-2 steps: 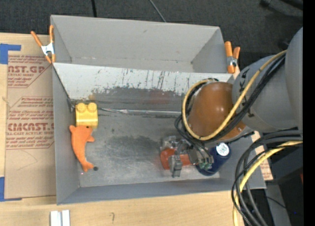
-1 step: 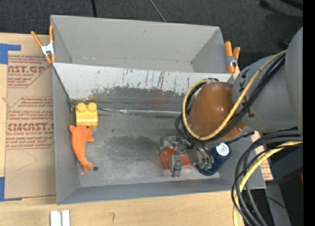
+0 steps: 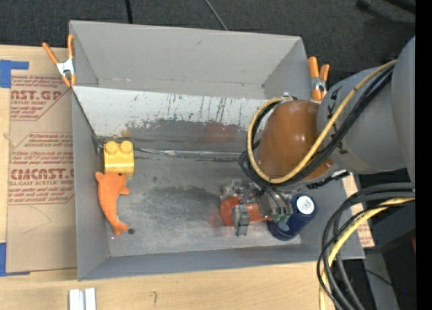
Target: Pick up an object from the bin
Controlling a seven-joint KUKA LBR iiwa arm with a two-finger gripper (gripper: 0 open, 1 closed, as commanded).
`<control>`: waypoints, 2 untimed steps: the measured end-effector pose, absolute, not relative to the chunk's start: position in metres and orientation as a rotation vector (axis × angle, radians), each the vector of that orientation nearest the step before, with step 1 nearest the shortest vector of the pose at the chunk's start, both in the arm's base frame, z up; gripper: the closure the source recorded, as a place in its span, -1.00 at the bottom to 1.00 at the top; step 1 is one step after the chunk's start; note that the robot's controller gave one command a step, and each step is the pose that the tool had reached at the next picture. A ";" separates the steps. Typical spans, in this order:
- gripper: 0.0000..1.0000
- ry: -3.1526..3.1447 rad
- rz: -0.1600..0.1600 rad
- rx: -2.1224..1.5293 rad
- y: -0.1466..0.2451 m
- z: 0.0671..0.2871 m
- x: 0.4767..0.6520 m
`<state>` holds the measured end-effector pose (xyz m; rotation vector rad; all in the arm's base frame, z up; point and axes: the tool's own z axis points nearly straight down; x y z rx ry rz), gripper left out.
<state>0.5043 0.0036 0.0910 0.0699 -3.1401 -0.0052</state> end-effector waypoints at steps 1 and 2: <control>1.00 -3.141 -0.004 0.109 0.002 0.100 0.496; 1.00 -3.143 0.000 0.107 -0.007 0.244 0.492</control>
Offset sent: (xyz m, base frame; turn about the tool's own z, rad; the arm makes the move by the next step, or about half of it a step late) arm -0.0131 -0.0117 0.1533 -0.0237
